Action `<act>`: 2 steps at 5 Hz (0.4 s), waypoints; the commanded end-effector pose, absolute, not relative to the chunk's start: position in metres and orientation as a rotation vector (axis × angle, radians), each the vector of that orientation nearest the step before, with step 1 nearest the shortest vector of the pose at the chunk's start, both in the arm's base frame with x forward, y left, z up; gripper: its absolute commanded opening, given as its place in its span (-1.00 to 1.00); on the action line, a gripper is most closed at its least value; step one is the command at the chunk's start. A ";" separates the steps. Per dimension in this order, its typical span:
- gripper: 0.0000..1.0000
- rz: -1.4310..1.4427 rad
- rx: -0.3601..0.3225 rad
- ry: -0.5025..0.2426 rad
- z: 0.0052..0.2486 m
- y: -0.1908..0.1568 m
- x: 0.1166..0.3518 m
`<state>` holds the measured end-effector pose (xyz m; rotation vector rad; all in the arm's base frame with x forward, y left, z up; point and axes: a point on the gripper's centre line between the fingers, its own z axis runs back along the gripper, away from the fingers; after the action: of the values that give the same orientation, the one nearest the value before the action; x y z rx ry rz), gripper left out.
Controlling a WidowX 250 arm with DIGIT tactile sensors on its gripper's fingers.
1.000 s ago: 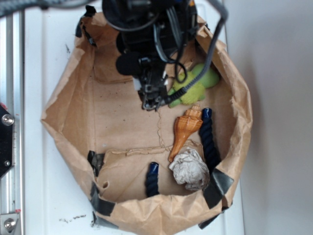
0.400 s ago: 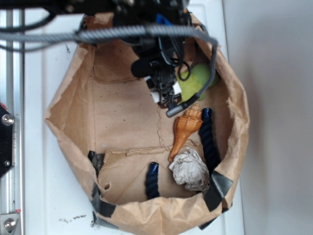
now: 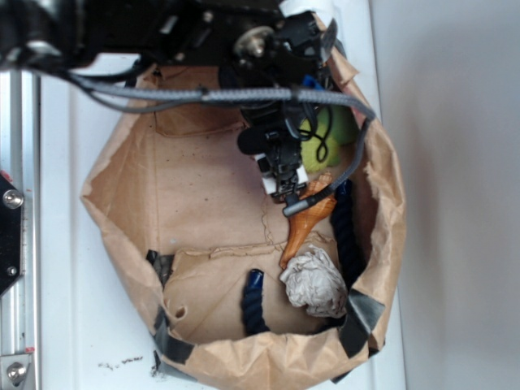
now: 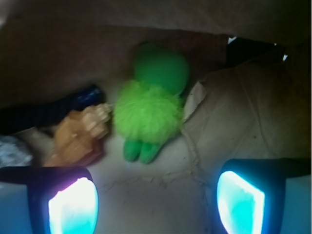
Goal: Grab the green animal.
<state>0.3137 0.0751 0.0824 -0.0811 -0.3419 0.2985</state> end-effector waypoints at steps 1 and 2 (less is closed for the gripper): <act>1.00 0.422 -0.148 -0.481 0.108 0.080 0.336; 1.00 0.484 -0.124 -0.514 0.107 0.088 0.346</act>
<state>0.3359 0.0807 0.0846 -0.1338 -0.4387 0.4882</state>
